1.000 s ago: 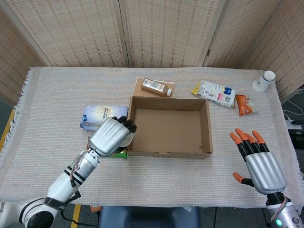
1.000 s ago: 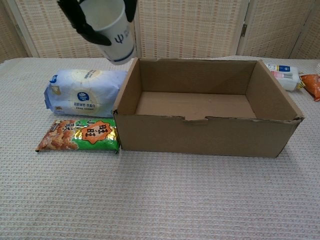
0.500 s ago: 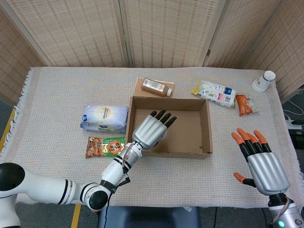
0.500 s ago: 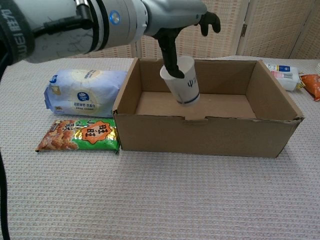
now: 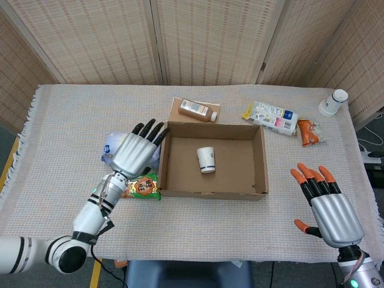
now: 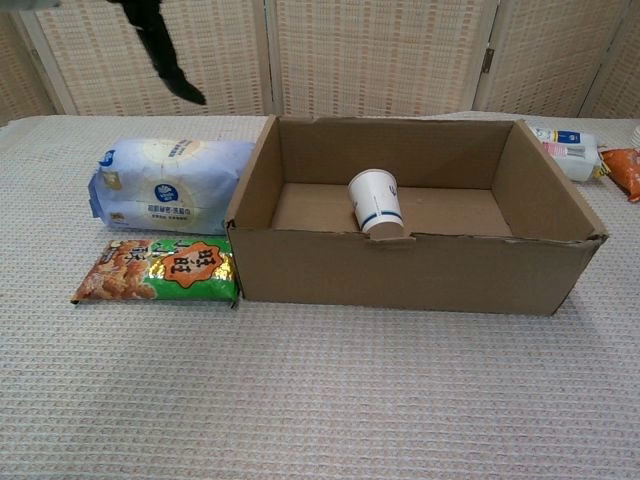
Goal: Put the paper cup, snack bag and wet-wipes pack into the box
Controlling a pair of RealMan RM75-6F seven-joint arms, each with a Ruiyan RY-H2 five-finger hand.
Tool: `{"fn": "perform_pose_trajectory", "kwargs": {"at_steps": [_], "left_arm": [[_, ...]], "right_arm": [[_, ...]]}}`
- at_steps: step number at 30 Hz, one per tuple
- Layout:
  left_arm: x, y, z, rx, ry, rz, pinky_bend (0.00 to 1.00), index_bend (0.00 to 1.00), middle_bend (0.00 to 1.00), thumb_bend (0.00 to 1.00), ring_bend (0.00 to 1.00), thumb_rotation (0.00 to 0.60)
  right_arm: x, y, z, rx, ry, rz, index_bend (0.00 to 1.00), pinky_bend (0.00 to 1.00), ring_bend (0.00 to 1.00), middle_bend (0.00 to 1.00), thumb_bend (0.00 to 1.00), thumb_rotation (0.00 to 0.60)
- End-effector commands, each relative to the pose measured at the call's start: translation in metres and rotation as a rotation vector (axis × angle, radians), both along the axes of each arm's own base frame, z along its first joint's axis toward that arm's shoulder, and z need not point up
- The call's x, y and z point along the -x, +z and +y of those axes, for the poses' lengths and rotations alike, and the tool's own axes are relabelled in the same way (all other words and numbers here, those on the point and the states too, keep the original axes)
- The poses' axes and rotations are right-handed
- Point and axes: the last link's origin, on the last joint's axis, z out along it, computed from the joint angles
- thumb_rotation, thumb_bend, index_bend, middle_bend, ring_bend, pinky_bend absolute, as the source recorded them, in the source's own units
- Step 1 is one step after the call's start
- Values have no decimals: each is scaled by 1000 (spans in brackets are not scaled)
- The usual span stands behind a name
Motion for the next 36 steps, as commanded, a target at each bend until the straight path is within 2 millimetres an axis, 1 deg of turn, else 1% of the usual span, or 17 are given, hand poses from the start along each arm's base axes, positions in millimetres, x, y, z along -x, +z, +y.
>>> {"fn": "perform_pose_trajectory", "kwargs": {"at_steps": [1, 3, 6, 9, 10, 15, 18, 22, 24, 30, 36], "left_arm": [[67, 32, -32, 6, 109, -2, 277, 28, 155, 145, 44, 600], [88, 30, -43, 21, 119, -13, 301, 73, 181, 145, 75, 600], [116, 21, -52, 38, 127, -19, 345, 123, 224, 148, 121, 600], [135, 7, -56, 74, 167, -37, 359, 143, 233, 151, 141, 600], [137, 3, -57, 83, 170, -41, 360, 144, 233, 150, 141, 600], [142, -22, -59, 129, 183, -70, 352, 174, 237, 150, 141, 600], [141, -36, -59, 156, 188, -81, 343, 179, 239, 151, 141, 600], [139, -60, -57, 194, 188, -87, 329, 179, 240, 151, 141, 600], [137, -68, -54, 202, 188, -86, 325, 179, 239, 151, 138, 600], [136, -81, -42, 215, 221, -37, 332, 165, 237, 151, 121, 600], [140, -99, -29, 233, 266, -41, 316, 166, 239, 152, 121, 600]], "right_arm": [[0, -2, -1, -5, 1, 4, 70, 0, 0, 0, 81, 600], [0, -4, -1, -13, 1, 7, 70, 0, 0, 0, 81, 600], [-2, -6, 0, -15, 8, 3, 70, 0, 0, 0, 81, 600], [-2, -5, 1, -10, 10, 2, 70, 0, 0, 0, 81, 600], [-2, -5, 1, -8, 9, 3, 70, 0, 0, 0, 81, 600], [-1, -4, 0, -6, 6, -3, 70, 0, 0, 0, 81, 600], [-1, -3, 0, -7, 5, -2, 70, 0, 0, 0, 81, 600], [0, -2, 0, -6, 1, -1, 70, 0, 0, 0, 81, 600], [0, -2, 0, -6, 0, -3, 70, 0, 0, 0, 81, 600], [1, -2, -1, -9, -6, 1, 70, 0, 0, 0, 81, 600], [1, -2, -2, -7, -9, 2, 70, 0, 0, 0, 80, 600]]}}
